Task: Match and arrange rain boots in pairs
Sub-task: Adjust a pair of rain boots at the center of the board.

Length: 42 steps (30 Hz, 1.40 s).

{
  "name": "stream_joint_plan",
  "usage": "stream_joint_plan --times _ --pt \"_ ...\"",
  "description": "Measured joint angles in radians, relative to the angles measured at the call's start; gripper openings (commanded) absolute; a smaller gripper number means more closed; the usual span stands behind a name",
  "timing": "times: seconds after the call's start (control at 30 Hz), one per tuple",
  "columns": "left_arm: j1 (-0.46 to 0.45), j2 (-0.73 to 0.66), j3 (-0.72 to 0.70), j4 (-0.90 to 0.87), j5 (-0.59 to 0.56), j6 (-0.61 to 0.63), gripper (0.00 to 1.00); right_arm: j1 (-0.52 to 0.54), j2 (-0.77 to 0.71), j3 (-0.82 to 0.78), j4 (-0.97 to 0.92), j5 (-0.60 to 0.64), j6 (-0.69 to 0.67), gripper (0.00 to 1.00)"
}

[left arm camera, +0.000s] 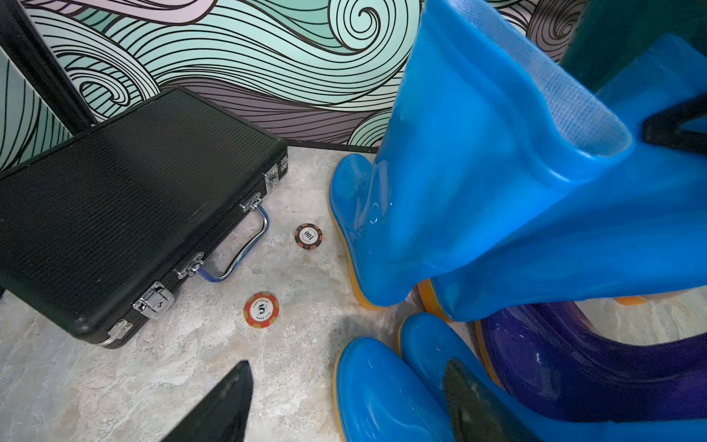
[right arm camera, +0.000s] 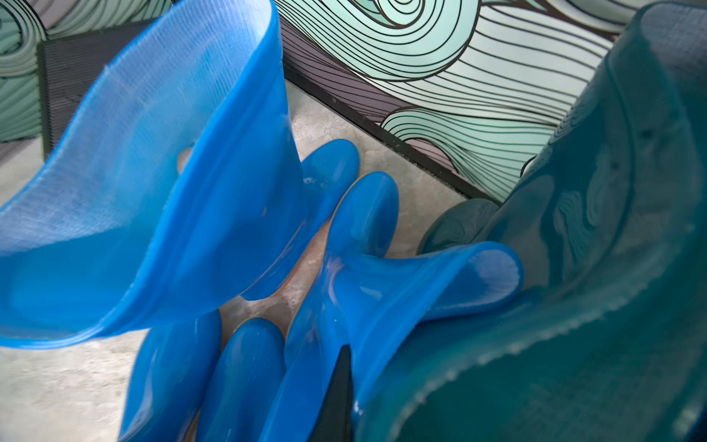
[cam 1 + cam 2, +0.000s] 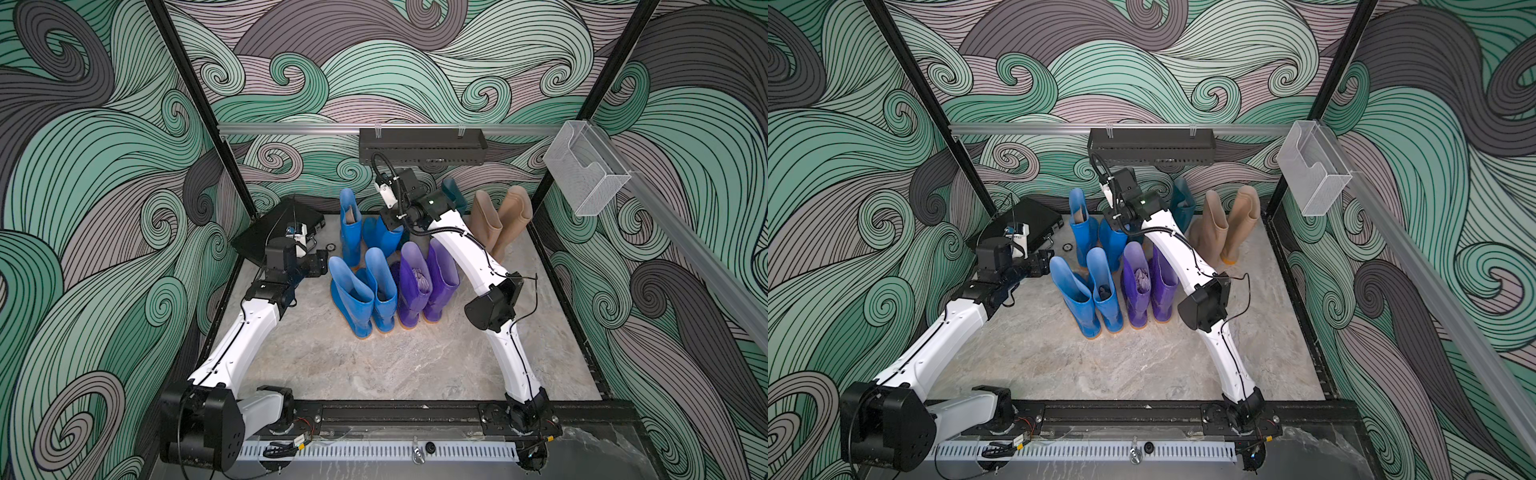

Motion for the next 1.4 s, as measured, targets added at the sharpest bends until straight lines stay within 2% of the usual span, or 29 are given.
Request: stream_joint_plan --times 0.3,0.47,0.5,0.57,0.83,1.07,1.13,1.2,1.27,1.33,1.4 --pt "0.0 0.012 0.006 0.021 0.022 -0.014 0.8 0.005 0.01 0.0 0.077 0.007 -0.115 0.0" --pt "0.0 0.071 0.07 0.03 0.043 -0.022 0.81 0.0 0.028 0.0 0.105 0.012 -0.147 0.0" --pt "0.0 0.087 0.093 0.032 0.05 -0.025 0.91 0.0 0.033 0.0 0.113 0.018 -0.155 0.0" --pt "0.0 0.119 0.145 0.036 0.063 -0.032 0.98 0.002 0.036 0.0 0.125 0.027 -0.167 0.0" --pt "0.0 0.335 0.502 0.004 0.126 -0.098 0.99 0.009 0.036 -0.011 0.148 0.042 -0.189 0.0" --pt "0.0 0.548 0.671 -0.085 0.172 -0.14 0.99 0.008 0.035 -0.022 0.165 0.049 -0.192 0.0" --pt "-0.002 0.615 0.718 -0.119 0.198 -0.141 0.78 0.008 0.036 -0.022 0.167 0.053 -0.199 0.0" --pt "-0.002 0.682 0.777 -0.135 0.248 -0.154 0.36 0.008 0.036 -0.022 0.167 0.061 -0.214 0.0" --pt "-0.003 0.735 0.846 -0.155 0.299 -0.168 0.14 0.008 0.036 -0.022 0.168 0.071 -0.233 0.0" --pt "-0.006 0.778 0.908 -0.184 0.332 -0.18 0.0 0.007 0.036 -0.022 0.169 0.079 -0.255 0.0" --pt "-0.011 0.816 0.957 -0.204 0.362 -0.185 0.0 0.001 0.035 -0.022 0.17 0.085 -0.28 0.0"
